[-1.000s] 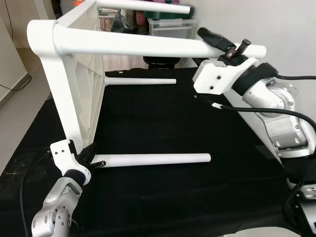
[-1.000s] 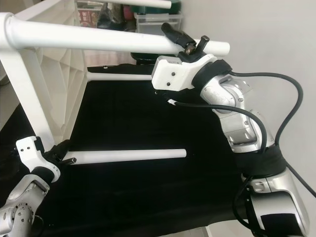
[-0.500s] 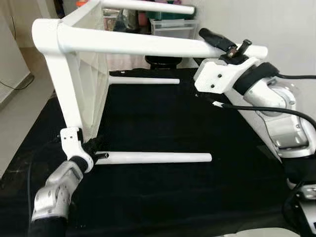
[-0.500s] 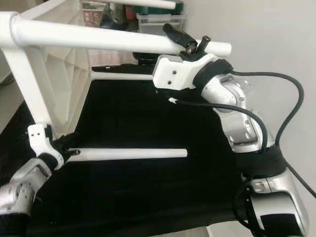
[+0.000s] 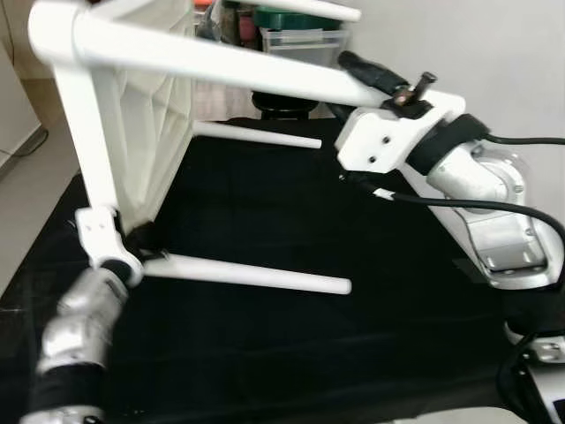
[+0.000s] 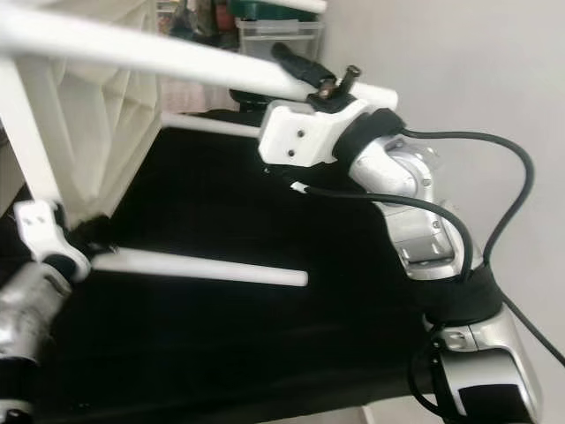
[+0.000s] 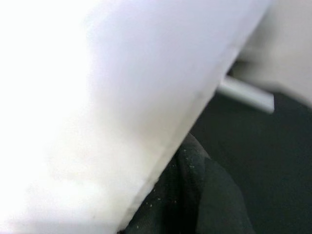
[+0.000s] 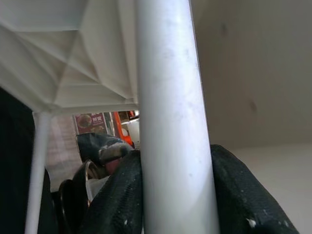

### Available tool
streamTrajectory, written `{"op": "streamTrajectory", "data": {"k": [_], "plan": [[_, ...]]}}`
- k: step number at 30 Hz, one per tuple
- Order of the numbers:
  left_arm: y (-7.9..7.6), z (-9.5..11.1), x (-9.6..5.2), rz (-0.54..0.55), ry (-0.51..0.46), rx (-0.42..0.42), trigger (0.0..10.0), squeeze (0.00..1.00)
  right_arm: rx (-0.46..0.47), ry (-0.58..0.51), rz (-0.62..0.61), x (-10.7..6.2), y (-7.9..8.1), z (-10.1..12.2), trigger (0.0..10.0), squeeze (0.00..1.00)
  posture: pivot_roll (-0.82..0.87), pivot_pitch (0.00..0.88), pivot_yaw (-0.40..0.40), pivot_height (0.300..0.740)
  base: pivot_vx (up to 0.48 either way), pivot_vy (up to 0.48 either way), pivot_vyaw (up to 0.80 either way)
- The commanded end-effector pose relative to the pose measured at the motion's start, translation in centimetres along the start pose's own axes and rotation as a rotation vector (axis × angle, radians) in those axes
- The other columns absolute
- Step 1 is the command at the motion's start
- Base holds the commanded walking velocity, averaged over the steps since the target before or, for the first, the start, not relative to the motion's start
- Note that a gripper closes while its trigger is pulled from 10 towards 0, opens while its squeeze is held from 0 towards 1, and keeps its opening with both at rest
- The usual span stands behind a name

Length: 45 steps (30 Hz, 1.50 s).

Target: Building children table

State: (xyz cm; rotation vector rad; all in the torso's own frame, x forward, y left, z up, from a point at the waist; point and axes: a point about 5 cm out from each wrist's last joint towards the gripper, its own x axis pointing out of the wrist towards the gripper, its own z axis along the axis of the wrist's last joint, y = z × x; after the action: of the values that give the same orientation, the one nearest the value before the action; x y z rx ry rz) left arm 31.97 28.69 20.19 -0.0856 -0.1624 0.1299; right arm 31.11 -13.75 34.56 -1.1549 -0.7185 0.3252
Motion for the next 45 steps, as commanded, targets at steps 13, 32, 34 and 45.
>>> {"op": "streamTrajectory", "data": {"k": [13, 32, 34, 45], "plan": [[5.3, 21.9, -2.1, 0.187, -0.607, 0.327, 10.0, 0.0, 0.619, 0.841, 0.034, -8.3, 9.5, -11.9, 0.0, 0.0, 0.01, 0.006, -0.002, 0.74, 0.0, 0.0, 0.0], [-1.8, 20.2, -0.6, -0.128, -0.536, 0.268, 10.0, 0.0, 0.932, 1.101, 0.162, -10.4, 19.4, -12.2, 0.0, 0.0, 0.06, 0.017, 0.003, 0.74, 0.0, 0.0, 0.0], [-3.1, 19.0, -0.5, -0.182, -0.498, 0.241, 10.0, 0.0, 0.93, 1.112, 0.172, -10.7, 19.7, -12.2, 0.0, 0.0, 0.06, 0.024, 0.005, 0.74, 0.0, 0.0, 0.0], [-9.3, 12.5, -2.1, -0.528, -0.321, 0.176, 10.0, 1.0, 0.982, 1.126, 0.076, -11.3, 19.6, -11.5, 10.0, 0.86, 0.04, 0.03, 0.015, 0.74, 0.0, 0.0, 0.0]]}}
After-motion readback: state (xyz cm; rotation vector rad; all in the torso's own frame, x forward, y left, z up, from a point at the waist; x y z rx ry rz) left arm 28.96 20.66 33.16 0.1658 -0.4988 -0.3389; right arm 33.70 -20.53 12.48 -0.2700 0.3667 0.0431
